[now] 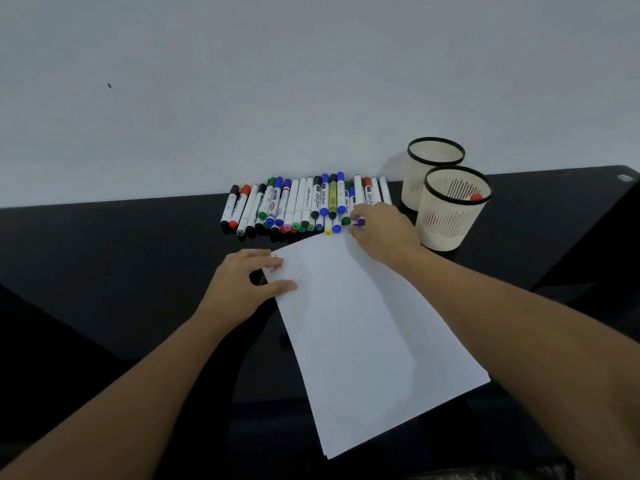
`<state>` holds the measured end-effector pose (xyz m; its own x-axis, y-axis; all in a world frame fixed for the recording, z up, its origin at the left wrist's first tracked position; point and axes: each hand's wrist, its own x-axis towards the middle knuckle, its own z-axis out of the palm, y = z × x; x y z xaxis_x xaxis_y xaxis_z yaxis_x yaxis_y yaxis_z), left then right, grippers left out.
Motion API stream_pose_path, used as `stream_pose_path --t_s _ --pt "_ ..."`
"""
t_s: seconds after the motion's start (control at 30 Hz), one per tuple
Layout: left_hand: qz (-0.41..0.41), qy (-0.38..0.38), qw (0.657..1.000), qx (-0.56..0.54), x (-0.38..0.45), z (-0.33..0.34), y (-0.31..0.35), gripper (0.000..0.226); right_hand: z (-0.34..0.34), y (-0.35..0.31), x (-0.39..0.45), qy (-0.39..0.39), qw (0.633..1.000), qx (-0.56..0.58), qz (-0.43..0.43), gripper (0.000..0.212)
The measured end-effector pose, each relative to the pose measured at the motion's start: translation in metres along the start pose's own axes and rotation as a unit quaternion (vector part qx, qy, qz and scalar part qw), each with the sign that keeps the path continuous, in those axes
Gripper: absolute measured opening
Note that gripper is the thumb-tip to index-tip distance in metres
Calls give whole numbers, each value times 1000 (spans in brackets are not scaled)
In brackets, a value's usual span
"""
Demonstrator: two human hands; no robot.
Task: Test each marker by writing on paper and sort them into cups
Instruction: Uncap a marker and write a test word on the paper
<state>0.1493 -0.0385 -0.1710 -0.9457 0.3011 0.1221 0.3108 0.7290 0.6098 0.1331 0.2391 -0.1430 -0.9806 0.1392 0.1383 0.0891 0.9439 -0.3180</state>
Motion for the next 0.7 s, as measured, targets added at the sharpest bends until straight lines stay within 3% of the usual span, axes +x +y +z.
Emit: stream_pose_path --t_s 0.17,0.3,0.43,0.53,0.7 --pt "-12 -8 999 -32 4 -2 -1 58 -3 -4 -19 183 975 102 -71 15" --pt "-19 47 996 -76 4 -4 8 61 -22 -17 -49 271 929 230 -104 11" --pt "40 59 996 -45 7 -4 30 69 -33 -33 -78 257 888 376 -68 5" --pt "83 70 994 13 9 -7 49 67 -32 -39 -93 205 880 427 -29 9" --pt "99 47 994 12 5 -22 48 33 -22 -27 -99 139 888 439 14 12"
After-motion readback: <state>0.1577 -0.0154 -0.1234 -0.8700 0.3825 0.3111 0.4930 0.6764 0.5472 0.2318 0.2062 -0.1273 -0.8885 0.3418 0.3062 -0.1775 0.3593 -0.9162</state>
